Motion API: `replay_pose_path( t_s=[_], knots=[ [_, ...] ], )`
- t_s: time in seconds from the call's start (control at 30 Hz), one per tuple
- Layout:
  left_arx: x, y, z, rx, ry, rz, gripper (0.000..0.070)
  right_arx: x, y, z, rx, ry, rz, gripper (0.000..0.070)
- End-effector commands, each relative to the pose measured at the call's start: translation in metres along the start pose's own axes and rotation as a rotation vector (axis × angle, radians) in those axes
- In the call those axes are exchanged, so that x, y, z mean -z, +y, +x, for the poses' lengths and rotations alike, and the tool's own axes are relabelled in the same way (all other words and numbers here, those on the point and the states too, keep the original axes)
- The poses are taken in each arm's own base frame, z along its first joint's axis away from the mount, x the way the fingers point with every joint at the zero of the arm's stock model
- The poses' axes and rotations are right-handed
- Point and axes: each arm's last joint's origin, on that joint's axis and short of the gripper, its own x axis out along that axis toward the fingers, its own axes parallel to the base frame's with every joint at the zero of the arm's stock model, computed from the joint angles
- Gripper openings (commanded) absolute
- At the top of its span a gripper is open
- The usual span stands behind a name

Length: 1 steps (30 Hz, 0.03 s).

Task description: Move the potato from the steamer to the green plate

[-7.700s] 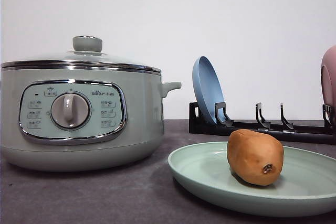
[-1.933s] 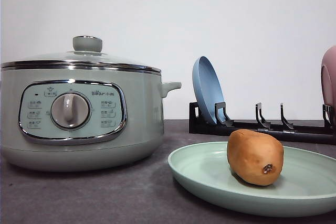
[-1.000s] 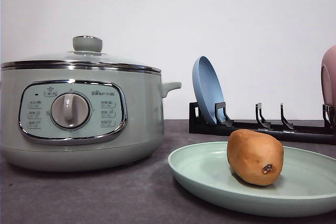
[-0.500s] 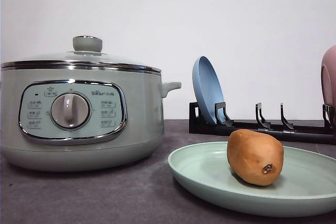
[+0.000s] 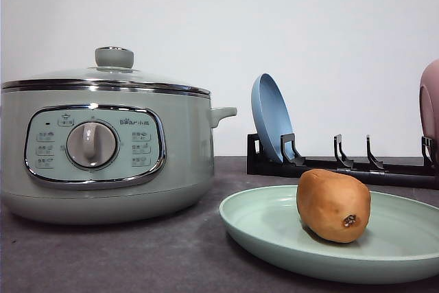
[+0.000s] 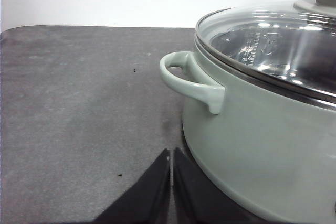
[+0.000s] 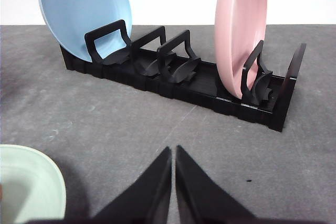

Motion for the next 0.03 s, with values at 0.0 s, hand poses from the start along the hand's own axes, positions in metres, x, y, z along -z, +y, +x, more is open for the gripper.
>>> replay_pose_path(
  t_s=[0.0],
  knots=[
    [0.0074, 0.0001, 0.002, 0.001, 0.026, -0.009, 0.0, 0.0011, -0.0002, 0.0003, 0.001, -0.002, 0.011, 0.0]
  ],
)
